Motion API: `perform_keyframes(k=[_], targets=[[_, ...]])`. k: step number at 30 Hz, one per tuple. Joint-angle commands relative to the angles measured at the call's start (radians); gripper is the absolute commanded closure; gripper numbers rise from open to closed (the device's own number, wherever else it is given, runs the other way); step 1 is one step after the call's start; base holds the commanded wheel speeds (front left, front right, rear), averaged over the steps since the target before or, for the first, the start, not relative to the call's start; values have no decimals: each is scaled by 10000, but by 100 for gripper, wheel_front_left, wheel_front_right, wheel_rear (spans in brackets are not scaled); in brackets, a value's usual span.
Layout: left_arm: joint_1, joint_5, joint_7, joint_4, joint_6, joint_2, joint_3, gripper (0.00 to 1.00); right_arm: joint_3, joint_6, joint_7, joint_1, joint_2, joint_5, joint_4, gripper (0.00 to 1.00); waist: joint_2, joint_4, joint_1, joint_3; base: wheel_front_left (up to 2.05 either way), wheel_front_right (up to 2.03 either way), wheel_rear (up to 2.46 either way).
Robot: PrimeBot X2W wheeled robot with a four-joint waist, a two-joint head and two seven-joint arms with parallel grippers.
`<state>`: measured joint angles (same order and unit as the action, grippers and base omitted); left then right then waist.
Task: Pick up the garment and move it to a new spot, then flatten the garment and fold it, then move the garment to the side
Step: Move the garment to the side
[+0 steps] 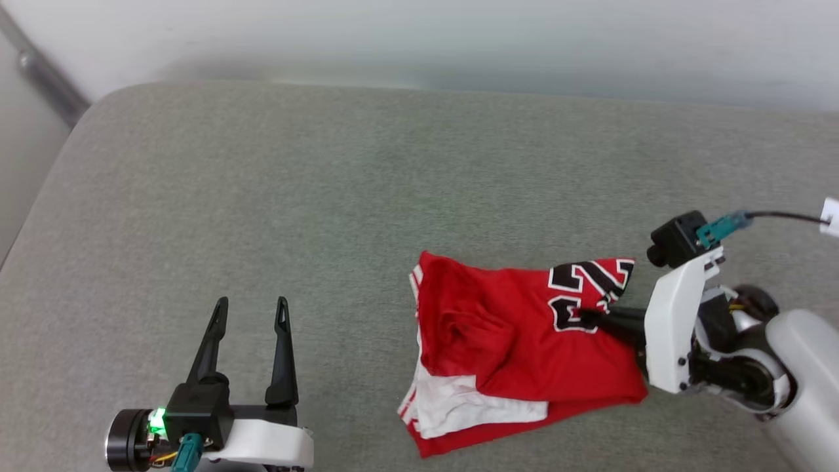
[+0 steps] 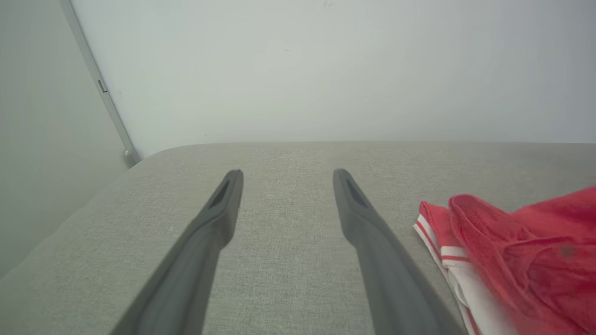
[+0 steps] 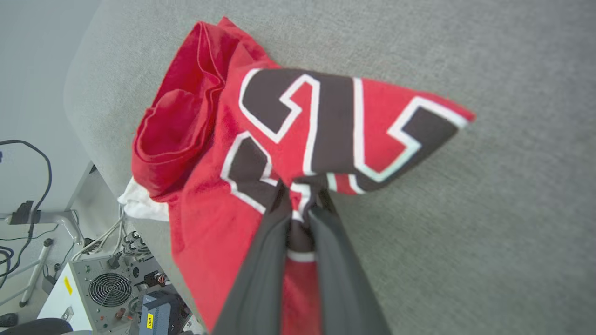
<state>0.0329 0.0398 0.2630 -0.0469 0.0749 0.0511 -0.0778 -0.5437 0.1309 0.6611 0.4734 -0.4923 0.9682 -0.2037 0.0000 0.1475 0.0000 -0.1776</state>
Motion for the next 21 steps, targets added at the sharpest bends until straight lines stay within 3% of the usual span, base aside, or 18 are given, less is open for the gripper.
perform_keyframes(k=[1,12,21], targets=[[76,42,20,-49,31,-15,48,0,-164,-4,25,311,-334,-15,313,100,0,-330,0,180,0,0,0],[-30,61,20,-272,37,-11,311,0,-922,-4,336,1649,-2243,-465,2033,100,0,-2386,0,-335,0,0,0],[-581,-192,20,-576,-209,118,688,0,-914,-4,-204,2526,-3767,-1582,1552,100,0,-3656,0,-1604,0,0,0]])
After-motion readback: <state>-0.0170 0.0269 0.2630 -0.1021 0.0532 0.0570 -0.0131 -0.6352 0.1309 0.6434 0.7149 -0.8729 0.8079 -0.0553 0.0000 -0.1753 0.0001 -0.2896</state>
